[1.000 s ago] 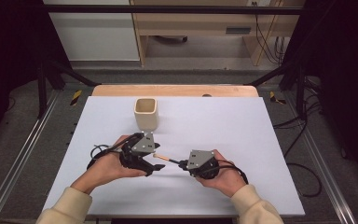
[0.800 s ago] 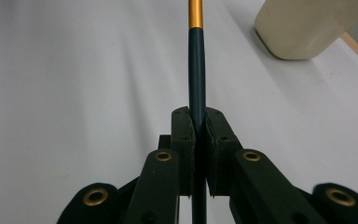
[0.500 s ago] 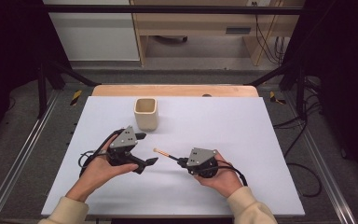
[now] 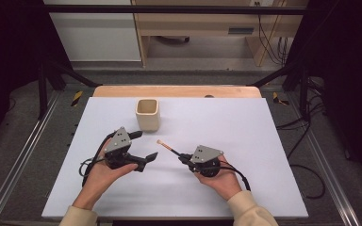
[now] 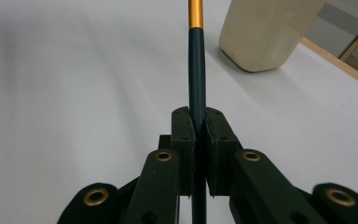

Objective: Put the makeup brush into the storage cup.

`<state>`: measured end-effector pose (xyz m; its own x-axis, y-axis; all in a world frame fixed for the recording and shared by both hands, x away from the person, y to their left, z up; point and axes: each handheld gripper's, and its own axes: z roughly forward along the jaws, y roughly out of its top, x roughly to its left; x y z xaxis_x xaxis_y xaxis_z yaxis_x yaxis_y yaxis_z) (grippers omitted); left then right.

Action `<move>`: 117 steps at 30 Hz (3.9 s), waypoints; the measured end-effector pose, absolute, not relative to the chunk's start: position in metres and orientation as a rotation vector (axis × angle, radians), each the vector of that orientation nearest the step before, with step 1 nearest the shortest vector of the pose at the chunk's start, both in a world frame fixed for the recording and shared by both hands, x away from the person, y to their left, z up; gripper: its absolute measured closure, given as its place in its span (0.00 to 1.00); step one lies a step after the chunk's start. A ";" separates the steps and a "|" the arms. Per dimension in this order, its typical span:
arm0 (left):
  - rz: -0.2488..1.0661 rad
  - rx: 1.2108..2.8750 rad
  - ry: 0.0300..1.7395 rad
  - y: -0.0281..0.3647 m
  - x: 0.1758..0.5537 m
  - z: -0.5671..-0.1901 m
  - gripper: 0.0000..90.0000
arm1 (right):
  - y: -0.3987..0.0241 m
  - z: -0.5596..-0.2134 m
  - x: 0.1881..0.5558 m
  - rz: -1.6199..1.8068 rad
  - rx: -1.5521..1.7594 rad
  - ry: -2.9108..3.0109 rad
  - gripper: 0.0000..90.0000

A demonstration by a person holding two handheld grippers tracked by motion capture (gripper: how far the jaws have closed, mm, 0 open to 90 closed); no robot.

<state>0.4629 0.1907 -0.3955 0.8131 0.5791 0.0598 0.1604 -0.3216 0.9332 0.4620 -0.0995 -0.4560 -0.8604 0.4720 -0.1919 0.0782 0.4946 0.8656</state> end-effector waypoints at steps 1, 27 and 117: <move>0.471 1.871 0.563 0.190 0.462 -0.396 0.07 | -0.098 -0.457 0.462 1.329 0.460 2.333 0.93; 0.475 1.801 0.577 0.175 0.446 -0.403 0.12 | -0.091 -0.457 0.458 1.551 0.622 2.189 0.93; 0.436 1.744 0.738 0.149 0.457 -0.393 0.93 | -0.068 -0.448 0.455 1.479 0.746 2.228 0.16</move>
<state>0.4571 0.1491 -0.3928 0.7345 0.6739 -0.0795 0.2563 -0.1670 0.9520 0.4554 -0.0676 -0.4484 -0.7942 0.6076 -0.0099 0.2267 0.3114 0.9228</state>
